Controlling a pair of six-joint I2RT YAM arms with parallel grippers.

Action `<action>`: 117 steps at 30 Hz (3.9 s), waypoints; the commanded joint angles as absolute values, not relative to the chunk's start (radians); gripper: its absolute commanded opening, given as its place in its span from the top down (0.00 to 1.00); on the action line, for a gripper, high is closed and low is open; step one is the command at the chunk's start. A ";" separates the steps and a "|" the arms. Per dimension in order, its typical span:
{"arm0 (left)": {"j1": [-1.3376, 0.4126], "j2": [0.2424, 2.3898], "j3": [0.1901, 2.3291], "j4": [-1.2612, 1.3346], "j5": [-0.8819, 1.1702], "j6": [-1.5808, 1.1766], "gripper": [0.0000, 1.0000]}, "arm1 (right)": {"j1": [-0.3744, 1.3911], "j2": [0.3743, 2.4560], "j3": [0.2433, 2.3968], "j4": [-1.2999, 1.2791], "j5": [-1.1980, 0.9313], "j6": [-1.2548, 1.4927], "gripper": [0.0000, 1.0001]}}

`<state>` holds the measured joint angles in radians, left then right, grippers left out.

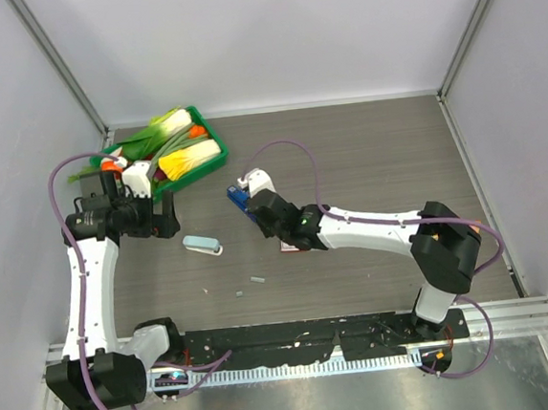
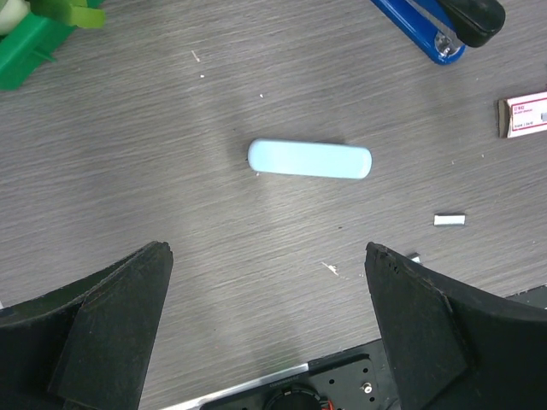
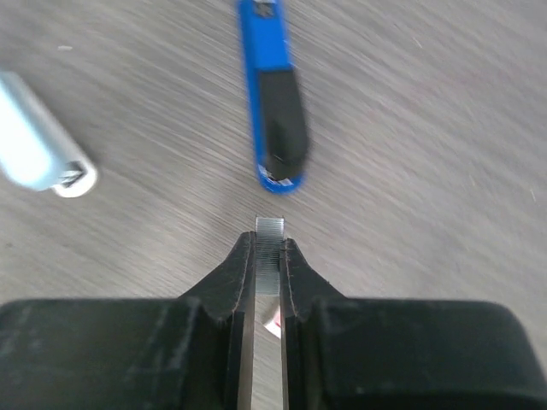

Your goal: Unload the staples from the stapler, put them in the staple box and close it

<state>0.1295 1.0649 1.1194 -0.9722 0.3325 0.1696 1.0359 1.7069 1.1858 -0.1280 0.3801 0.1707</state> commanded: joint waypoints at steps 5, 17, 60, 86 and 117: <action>0.135 1.065 1.118 -0.983 0.348 0.203 0.00 | 1.039 1.706 1.204 -0.466 0.793 0.714 0.99; 0.135 1.045 1.085 -0.973 0.324 0.227 0.00 | 1.043 1.695 1.166 -0.634 0.815 1.041 0.99; 0.135 1.006 1.069 -0.971 0.342 0.201 0.00 | 1.034 1.638 0.957 -0.433 0.703 0.900 0.99; 0.133 0.996 1.071 -0.979 0.344 0.193 0.00 | 1.023 1.655 0.922 -0.385 0.706 0.847 0.99; 0.133 0.986 1.062 -0.982 0.347 0.199 0.00 | 1.002 1.687 0.917 -0.331 0.660 0.810 0.99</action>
